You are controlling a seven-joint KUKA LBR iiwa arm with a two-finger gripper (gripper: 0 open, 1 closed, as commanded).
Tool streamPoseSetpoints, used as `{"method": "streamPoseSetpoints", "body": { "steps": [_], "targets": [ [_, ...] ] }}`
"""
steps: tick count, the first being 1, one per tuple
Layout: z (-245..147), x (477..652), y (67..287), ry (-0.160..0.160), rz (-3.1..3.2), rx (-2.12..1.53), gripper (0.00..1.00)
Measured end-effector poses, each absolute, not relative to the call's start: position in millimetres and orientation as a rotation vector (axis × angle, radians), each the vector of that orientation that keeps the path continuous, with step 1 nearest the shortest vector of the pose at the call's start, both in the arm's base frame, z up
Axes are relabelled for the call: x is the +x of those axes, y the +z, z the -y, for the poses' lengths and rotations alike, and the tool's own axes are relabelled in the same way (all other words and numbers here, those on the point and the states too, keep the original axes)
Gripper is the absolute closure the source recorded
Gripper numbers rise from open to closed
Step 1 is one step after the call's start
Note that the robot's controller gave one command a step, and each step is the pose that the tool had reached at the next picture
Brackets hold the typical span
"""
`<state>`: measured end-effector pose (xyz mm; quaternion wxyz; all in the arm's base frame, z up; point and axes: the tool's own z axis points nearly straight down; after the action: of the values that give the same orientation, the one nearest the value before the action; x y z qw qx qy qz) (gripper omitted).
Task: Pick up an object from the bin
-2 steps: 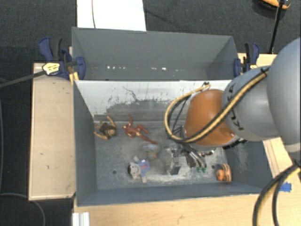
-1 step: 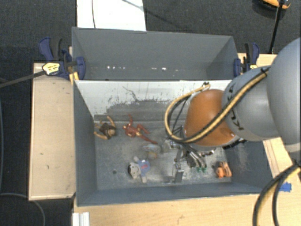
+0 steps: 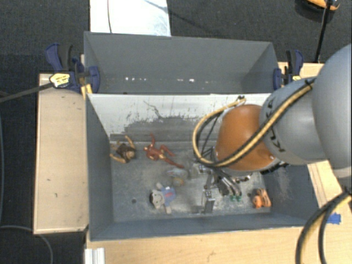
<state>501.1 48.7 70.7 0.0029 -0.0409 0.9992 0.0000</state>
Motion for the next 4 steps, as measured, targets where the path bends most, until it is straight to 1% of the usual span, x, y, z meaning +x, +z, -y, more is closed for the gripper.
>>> {"method": "streamPoseSetpoints", "body": {
  "steps": [1,2,3,4],
  "targets": [
    [-103.4,532.3,70.7,-0.002,-3.128,-0.19,0.0],
    [-133.8,541.3,70.9,0.005,-3.121,-0.25,0.0],
    [-111.0,537.8,74.0,-0.001,-3.095,-0.483,0.0],
    [-112.4,516.0,74.1,-0.001,-3.067,-0.623,0.0]
  ]
}}
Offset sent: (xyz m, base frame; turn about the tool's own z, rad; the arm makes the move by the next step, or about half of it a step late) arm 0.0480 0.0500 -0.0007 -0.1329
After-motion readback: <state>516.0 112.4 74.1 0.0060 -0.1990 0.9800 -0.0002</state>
